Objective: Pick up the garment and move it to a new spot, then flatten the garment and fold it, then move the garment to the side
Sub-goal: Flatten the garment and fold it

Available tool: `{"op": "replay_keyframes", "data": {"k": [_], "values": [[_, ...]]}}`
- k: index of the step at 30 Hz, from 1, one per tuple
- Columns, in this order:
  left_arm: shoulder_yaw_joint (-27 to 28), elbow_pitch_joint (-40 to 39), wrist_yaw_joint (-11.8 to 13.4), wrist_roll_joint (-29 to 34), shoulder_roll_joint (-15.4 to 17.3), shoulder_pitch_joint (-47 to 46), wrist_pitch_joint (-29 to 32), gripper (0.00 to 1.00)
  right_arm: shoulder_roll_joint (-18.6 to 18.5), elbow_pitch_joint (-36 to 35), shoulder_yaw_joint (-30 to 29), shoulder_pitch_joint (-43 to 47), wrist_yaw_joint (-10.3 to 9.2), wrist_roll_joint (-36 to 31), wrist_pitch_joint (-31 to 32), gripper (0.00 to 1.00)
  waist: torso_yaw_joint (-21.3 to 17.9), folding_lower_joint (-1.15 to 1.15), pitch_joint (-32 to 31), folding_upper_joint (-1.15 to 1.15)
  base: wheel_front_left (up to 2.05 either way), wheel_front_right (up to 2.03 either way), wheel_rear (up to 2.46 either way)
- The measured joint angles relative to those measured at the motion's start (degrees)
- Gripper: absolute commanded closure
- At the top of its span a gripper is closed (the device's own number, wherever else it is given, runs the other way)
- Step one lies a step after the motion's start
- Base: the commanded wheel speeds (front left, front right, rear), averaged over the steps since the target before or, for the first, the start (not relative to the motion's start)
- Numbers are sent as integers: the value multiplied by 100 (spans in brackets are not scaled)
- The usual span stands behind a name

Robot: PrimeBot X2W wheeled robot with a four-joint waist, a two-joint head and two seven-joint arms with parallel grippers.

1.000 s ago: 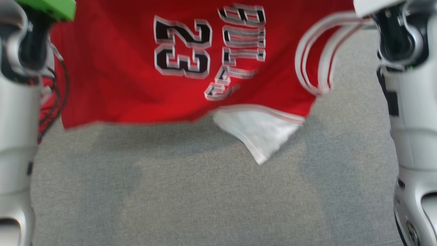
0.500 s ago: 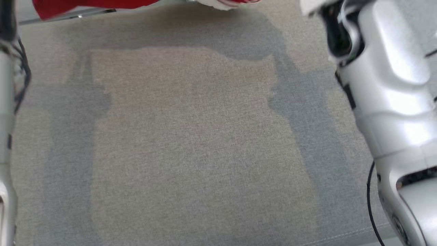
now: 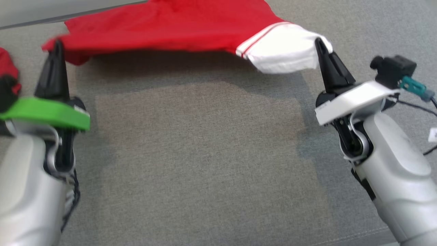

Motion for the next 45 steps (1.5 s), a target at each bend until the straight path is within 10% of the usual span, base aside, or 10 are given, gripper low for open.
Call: {"op": "replay_keyframes", "data": {"k": [18,45], "values": [[408,-2156,676,449,-809,3504,-88,100,-53,-2251,-937,3469,1,-225,380,100,317,0,-575,0,0,0,0],[1002,-3323,691,1015,-1618,5449,-89,100,621,-3877,-1790,5255,1,-689,1196,100,326,0,-1204,0,0,0,0]]}}
